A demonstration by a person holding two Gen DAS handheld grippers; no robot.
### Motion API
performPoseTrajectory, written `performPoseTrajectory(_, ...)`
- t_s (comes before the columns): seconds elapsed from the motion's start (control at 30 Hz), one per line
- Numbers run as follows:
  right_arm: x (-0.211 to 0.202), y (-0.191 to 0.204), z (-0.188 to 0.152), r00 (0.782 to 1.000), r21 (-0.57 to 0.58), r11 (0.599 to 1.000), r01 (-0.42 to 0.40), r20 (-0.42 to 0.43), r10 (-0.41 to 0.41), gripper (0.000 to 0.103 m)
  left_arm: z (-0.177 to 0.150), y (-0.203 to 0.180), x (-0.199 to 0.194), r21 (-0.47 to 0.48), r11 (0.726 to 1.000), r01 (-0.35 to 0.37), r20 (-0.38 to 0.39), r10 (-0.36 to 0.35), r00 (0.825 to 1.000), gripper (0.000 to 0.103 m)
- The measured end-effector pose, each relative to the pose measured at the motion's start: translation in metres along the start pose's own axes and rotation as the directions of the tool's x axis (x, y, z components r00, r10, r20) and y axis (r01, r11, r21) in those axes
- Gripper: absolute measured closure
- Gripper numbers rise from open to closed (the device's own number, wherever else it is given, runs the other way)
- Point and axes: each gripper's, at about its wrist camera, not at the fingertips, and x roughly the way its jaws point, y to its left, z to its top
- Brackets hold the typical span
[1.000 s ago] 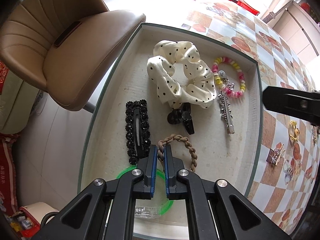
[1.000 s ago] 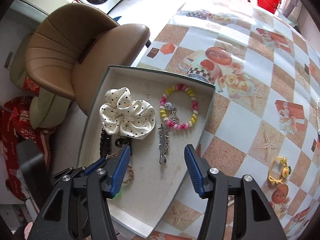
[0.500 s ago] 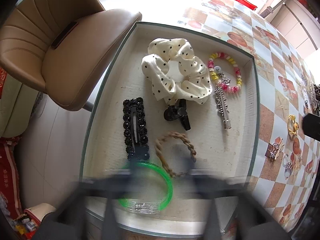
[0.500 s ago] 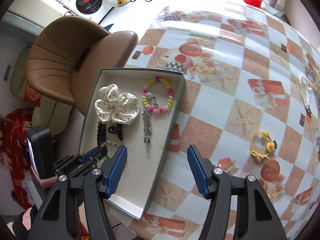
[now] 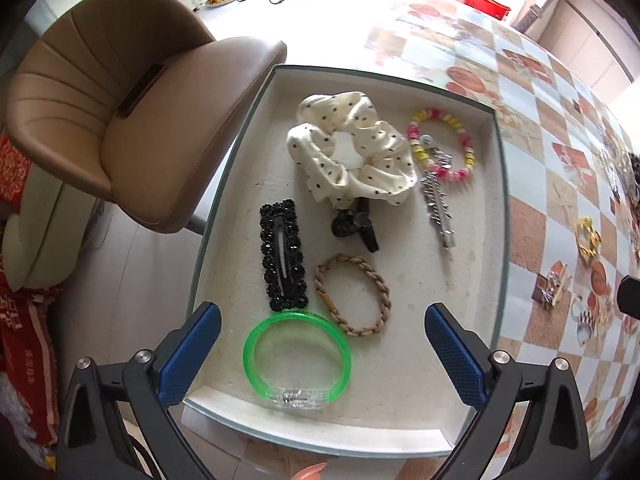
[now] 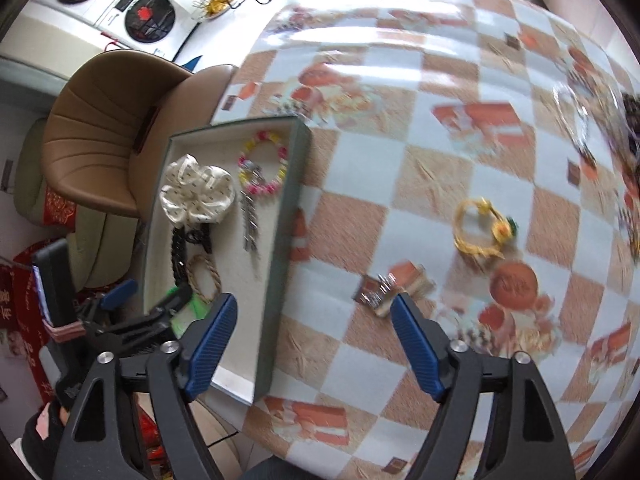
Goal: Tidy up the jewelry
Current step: 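Move both grippers back over the remaining jewelry on the table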
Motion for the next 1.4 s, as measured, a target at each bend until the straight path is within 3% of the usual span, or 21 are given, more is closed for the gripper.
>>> performPoseTrajectory(0.2,-0.007,-0.04,-0.023,1.0,0.095,0.995,0.017,0.006,-0.018,0.012,-0.005,-0.025,-0.017,0.078,0.997,-0.002,0.032,0.0,0.999,0.0)
performPoseTrajectory(0.63,-0.016,-0.109,-0.025,0.993,0.165,0.979,0.12,-0.033,-0.116,0.012,-0.009,-0.107,-0.041,0.228,0.966,0.123,0.056,-0.139,0.989,0.0)
performPoseTrajectory(1.03,-0.001,-0.125,0.01,0.989,0.055,0.988,0.141,-0.051,-0.138,0.012,-0.019,-0.159,-0.026,0.227,0.959,0.17,0.012,-0.177,0.984,0.0)
performPoseTrajectory(1.4,0.034,-0.107,0.044,0.987,-0.102,0.984,0.146,-0.058,-0.152,0.012,-0.022,-0.177,-0.003,0.185,0.968,0.17,-0.028,-0.168,0.985,0.0)
